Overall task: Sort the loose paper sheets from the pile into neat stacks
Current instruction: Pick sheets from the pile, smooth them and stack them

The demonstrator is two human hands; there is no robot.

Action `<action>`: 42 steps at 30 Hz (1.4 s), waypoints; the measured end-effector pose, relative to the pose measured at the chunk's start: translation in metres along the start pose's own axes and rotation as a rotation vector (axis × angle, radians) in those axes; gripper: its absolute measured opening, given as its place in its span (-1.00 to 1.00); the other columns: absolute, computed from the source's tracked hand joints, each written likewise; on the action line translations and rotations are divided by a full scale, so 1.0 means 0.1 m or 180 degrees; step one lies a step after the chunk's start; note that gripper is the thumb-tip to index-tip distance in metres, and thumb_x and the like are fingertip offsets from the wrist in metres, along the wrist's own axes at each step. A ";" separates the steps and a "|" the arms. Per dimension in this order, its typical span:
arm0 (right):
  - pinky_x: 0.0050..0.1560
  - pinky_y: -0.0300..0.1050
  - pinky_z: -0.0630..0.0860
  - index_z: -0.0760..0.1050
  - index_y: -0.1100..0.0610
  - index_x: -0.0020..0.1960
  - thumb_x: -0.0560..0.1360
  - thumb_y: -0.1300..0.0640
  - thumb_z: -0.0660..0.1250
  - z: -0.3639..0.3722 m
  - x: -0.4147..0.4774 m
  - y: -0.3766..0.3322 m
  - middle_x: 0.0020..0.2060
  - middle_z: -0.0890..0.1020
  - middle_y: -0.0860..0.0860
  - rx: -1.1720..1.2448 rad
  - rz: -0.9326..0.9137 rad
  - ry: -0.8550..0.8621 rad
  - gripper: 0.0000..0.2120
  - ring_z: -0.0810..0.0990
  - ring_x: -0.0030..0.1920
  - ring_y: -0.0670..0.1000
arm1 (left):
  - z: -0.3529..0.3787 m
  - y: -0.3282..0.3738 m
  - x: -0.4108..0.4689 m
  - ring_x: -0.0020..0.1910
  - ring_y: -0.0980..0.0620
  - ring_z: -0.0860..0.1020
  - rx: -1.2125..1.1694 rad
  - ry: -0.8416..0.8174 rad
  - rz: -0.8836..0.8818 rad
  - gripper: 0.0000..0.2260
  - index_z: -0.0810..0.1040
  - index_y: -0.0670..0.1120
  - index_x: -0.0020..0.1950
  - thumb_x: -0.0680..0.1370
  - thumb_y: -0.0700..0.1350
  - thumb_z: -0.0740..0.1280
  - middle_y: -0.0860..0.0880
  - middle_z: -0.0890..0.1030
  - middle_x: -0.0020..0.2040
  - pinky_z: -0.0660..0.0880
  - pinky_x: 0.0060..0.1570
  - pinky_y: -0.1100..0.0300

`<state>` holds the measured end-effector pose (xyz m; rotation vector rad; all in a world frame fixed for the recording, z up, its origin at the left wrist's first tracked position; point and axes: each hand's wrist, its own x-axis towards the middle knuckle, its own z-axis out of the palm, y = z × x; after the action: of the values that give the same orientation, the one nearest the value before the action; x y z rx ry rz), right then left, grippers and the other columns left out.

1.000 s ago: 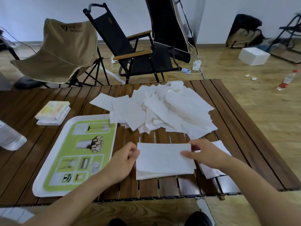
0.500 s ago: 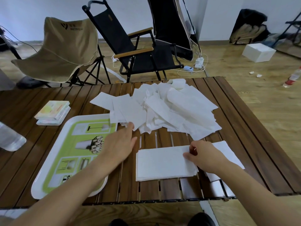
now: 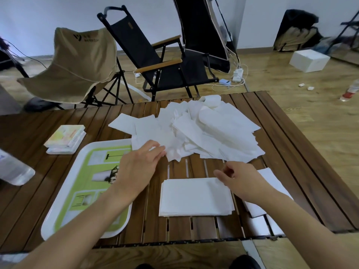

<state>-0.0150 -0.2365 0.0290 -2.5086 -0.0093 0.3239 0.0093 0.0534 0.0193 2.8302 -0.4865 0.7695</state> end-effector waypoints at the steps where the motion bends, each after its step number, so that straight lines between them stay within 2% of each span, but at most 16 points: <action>1: -0.27 -0.25 0.40 0.53 0.04 -0.12 0.60 -0.16 0.30 0.02 -0.01 -0.03 -0.24 0.65 -0.06 0.0110 -0.0035 -0.0032 -0.71 0.59 -0.22 -0.10 | -0.06 0.05 -0.01 -0.22 -0.01 0.67 -0.0272 -0.0076 -0.0207 -0.82 0.71 -0.02 0.11 0.66 -0.03 0.33 0.09 0.68 0.05 0.58 -0.34 0.11; 3: -0.23 -0.28 0.41 0.60 0.04 -0.11 0.58 -0.17 0.33 0.03 -0.05 -0.10 -0.26 0.69 -0.12 0.0595 -0.0145 -0.0084 -0.71 0.59 -0.26 -0.18 | -0.22 0.21 -0.01 -0.12 0.17 0.65 -0.1019 -0.0127 -0.0796 -0.82 0.70 0.00 0.13 0.66 -0.01 0.32 0.15 0.69 -0.04 0.55 -0.18 0.25; 6: -0.36 -0.28 0.30 0.65 0.04 0.07 0.50 -0.28 0.38 -0.02 -0.14 -0.19 -0.21 0.72 -0.08 0.1768 -0.0011 -0.0474 -0.59 0.38 -0.50 -0.18 | -0.47 0.50 0.04 -0.25 0.30 0.58 -0.2433 0.0195 -0.1595 -0.90 0.63 0.10 0.02 0.65 -0.02 0.32 0.25 0.62 -0.23 0.44 -0.29 0.46; 8: -0.42 -0.26 0.23 0.57 0.04 0.27 0.45 -0.36 0.37 -0.05 -0.17 -0.21 -0.07 0.74 -0.05 0.2292 0.0235 -0.0880 -0.41 0.24 -0.47 -0.11 | -0.57 0.62 0.04 -0.49 0.19 0.42 -0.3632 0.0224 -0.2045 -0.88 0.64 0.02 0.04 0.66 -0.08 0.30 0.12 0.53 -0.36 0.26 -0.46 0.39; 10: -0.43 -0.25 0.17 0.57 0.09 0.33 0.43 -0.39 0.39 -0.09 -0.21 -0.25 0.00 0.66 -0.04 0.2773 0.0372 -0.1238 -0.32 0.15 -0.43 -0.08 | -0.60 0.64 0.01 -0.52 0.11 0.20 -0.4343 0.0070 -0.2413 -0.85 0.62 -0.10 0.12 0.67 -0.10 0.28 -0.04 0.32 -0.40 0.07 -0.46 0.19; 12: -0.37 -0.19 0.04 0.72 0.08 0.10 0.47 -0.30 0.42 -0.14 -0.24 -0.28 -0.23 0.45 0.09 0.3149 0.0499 -0.1469 -0.53 0.09 -0.44 -0.06 | -0.59 0.62 -0.05 -0.54 0.12 0.14 -0.4550 -0.0094 -0.2655 -0.85 0.60 -0.13 0.13 0.68 -0.12 0.27 -0.04 0.25 -0.40 0.04 -0.50 0.19; 14: -0.34 -0.16 -0.02 0.68 0.04 -0.22 0.51 -0.13 0.44 -0.15 -0.24 -0.28 -0.45 0.29 -0.02 0.3327 0.0661 -0.1372 -0.73 0.07 -0.48 -0.08 | -0.56 0.58 -0.10 -0.57 0.15 0.14 -0.4654 -0.0290 -0.2752 -0.89 0.59 -0.10 0.09 0.68 -0.16 0.27 0.00 0.32 -0.41 0.06 -0.55 0.27; 17: -0.45 -0.24 0.03 0.50 0.08 -0.16 0.51 0.01 0.48 -0.14 -0.21 -0.26 -0.53 0.21 -0.11 0.3206 0.0696 -0.0967 -0.78 0.10 -0.55 -0.11 | -0.51 0.48 -0.20 -0.57 0.16 0.16 -0.4334 -0.0753 -0.2759 -0.88 0.58 -0.15 0.14 0.67 -0.17 0.28 0.09 0.49 -0.44 0.08 -0.58 0.31; 20: -0.50 -0.35 0.21 0.47 0.11 -0.28 0.52 0.04 0.49 -0.12 -0.16 -0.14 -0.60 0.34 -0.17 0.2311 0.0397 -0.0353 -0.70 0.28 -0.59 -0.16 | -0.48 0.36 -0.30 -0.55 0.11 0.19 -0.3643 -0.1435 -0.2788 -0.82 0.59 -0.19 0.11 0.65 -0.09 0.33 -0.07 0.72 -0.25 0.14 -0.56 0.30; 23: -0.37 -0.25 0.25 0.35 0.13 -0.37 0.51 -0.03 0.49 -0.04 -0.10 0.02 -0.51 0.30 -0.06 0.0948 0.0074 -0.0080 -0.56 0.27 -0.47 -0.08 | -0.37 0.33 -0.40 -0.56 0.08 0.20 -0.3138 -0.2154 -0.2774 -0.78 0.55 -0.26 0.07 0.66 -0.08 0.33 -0.14 0.75 -0.17 0.13 -0.53 0.26; 27: -0.39 -0.26 0.26 0.33 0.10 -0.34 0.53 -0.07 0.45 0.06 -0.05 0.12 -0.47 0.33 -0.03 0.0294 0.0127 -0.0127 -0.57 0.30 -0.46 -0.08 | -0.20 0.43 -0.51 -0.63 0.21 0.32 -0.2517 -0.2518 -0.2478 -0.80 0.57 -0.20 0.02 0.67 -0.06 0.32 -0.07 0.76 -0.18 0.23 -0.52 0.27; 31: -0.33 -0.22 0.31 0.36 0.07 -0.31 0.52 -0.09 0.45 0.13 -0.01 0.14 -0.41 0.41 -0.04 0.0012 0.0188 -0.0151 -0.61 0.37 -0.39 -0.07 | -0.11 0.47 -0.54 -0.63 0.28 0.40 -0.2256 -0.2449 -0.2340 -0.79 0.57 -0.20 0.04 0.66 -0.04 0.34 -0.06 0.75 -0.21 0.29 -0.44 0.25; 36: -0.21 -0.20 0.46 0.45 -0.02 -0.15 0.50 -0.16 0.45 0.09 -0.01 0.07 -0.23 0.57 -0.07 -0.0474 0.0291 -0.0218 -0.72 0.54 -0.23 -0.10 | -0.13 0.31 -0.53 -0.44 0.24 0.56 -0.1546 -0.2555 -0.1913 -0.84 0.56 -0.02 -0.08 0.62 0.04 0.39 0.06 0.71 -0.34 0.51 -0.26 0.21; 38: -0.16 -0.18 0.51 0.47 -0.01 -0.08 0.52 -0.18 0.41 0.05 -0.02 0.06 -0.17 0.60 -0.07 -0.0752 0.0374 -0.0098 -0.74 0.58 -0.18 -0.08 | -0.12 0.20 -0.39 -0.29 0.14 0.61 -0.0765 -0.2101 -0.1574 -0.86 0.55 0.02 -0.07 0.63 0.04 0.36 0.05 0.67 -0.29 0.55 -0.22 0.15; 40: -0.20 -0.17 0.48 0.48 -0.02 -0.06 0.56 -0.15 0.36 0.01 -0.01 0.03 -0.18 0.60 -0.09 -0.0858 0.0365 0.0102 -0.79 0.59 -0.17 -0.07 | 0.00 -0.01 -0.18 -0.22 0.04 0.60 0.0275 -0.1506 -0.0958 -0.90 0.51 0.00 0.01 0.65 0.00 0.31 0.06 0.63 -0.19 0.46 -0.30 0.12; 42: -0.20 -0.16 0.50 0.48 -0.03 -0.08 0.59 -0.12 0.33 -0.01 0.00 0.00 -0.20 0.61 -0.10 -0.0834 0.0296 0.0280 -0.82 0.59 -0.18 -0.07 | 0.15 -0.26 0.06 -0.39 -0.04 0.55 0.0912 -0.1075 -0.0378 -0.91 0.49 -0.05 0.04 0.60 -0.13 0.38 -0.01 0.57 -0.18 0.33 -0.48 0.15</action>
<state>-0.0150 -0.2376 0.0301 -2.7871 0.1068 0.2641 0.0298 0.0723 0.0075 3.2403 -0.2640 0.3626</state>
